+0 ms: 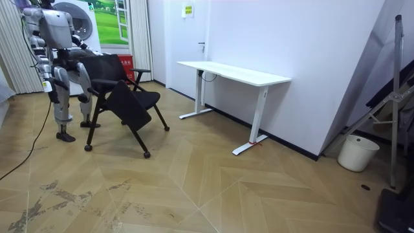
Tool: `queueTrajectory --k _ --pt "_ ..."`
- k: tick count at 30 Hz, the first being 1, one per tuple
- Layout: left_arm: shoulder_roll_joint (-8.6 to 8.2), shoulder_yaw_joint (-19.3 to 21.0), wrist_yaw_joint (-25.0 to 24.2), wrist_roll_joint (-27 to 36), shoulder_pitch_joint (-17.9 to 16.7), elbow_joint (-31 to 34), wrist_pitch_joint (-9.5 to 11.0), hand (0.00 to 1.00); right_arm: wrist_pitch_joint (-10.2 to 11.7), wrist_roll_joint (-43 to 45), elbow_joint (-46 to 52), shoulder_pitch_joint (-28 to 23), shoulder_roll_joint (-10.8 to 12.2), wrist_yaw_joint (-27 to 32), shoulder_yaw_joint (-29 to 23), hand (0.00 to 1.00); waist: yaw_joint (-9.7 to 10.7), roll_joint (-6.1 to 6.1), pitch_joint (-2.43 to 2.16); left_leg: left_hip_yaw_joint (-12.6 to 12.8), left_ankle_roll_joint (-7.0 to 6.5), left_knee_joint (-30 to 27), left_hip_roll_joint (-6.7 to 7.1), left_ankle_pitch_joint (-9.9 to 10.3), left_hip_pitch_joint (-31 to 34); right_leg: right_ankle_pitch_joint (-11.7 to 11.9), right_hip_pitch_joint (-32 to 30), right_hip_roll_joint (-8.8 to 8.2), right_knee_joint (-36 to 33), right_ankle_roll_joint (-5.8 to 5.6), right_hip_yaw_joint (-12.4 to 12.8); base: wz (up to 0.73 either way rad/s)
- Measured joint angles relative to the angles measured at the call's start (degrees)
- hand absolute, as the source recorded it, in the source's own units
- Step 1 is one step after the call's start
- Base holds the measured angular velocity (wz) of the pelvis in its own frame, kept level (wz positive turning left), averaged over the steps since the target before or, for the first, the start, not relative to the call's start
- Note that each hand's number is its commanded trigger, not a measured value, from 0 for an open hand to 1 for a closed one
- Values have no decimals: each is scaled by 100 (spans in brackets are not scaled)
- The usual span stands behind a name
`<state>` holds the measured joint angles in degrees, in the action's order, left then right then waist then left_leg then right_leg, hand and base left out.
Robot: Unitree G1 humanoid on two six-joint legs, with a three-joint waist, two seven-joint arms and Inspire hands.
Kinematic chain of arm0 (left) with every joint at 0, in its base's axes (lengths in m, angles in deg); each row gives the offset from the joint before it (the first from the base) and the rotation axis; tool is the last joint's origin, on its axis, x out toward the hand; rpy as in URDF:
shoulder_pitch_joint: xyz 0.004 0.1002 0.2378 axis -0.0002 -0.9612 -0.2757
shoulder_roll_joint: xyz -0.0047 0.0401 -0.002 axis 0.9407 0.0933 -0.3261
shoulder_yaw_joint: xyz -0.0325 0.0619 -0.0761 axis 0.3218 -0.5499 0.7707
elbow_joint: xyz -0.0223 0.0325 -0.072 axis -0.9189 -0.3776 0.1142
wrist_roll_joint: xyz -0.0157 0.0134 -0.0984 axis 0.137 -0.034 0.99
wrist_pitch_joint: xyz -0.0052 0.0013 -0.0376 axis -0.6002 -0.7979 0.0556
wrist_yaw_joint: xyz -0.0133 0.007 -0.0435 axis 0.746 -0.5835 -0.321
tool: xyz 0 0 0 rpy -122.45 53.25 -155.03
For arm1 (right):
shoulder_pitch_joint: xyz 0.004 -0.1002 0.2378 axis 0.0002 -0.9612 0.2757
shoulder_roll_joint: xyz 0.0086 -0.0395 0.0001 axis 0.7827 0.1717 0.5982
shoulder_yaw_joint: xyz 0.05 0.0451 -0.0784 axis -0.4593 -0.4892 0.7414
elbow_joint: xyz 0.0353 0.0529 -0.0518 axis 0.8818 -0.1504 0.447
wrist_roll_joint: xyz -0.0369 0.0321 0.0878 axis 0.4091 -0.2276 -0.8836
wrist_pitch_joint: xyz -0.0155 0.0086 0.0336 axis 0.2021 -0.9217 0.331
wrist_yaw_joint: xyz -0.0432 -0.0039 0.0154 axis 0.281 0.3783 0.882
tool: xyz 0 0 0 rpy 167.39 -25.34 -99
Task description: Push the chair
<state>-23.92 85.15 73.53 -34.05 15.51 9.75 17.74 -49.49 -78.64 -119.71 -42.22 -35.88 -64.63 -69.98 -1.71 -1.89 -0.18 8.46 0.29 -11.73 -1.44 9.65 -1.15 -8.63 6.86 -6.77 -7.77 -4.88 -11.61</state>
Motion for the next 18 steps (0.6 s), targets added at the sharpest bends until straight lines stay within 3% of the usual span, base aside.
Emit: queueTrajectory --k 5,11,14,18 --pt "128 -90 135 -934 167 685 11 0 0 -8 38 42 -6 -35 -2 0 26 9 -17 -122 0 -49 7 2 56 0 -6 10 3 0 -9 6" --pt "160 -246 128 -1793 181 1451 -127 0 -46 -49 142 23 0 -192 19 0 144 -126 -11 -131 0 -54 7 1 89 0 -30 16 4 1 26 0" --pt "165 -475 -35 -2338 182 1836 -161 0 -47 -160 79 22 -9 -314 81 0 153 -173 -35 -112 0 -35 8 1 91 0 -14 15 4 1 29 0" --pt "171 -637 -260 -2795 181 2408 -191 0 -44 -160 90 -19 -18 -432 237 0 162 -160 -24 -99 0 -6 10 0 63 0 2 15 6 1 45 -1"
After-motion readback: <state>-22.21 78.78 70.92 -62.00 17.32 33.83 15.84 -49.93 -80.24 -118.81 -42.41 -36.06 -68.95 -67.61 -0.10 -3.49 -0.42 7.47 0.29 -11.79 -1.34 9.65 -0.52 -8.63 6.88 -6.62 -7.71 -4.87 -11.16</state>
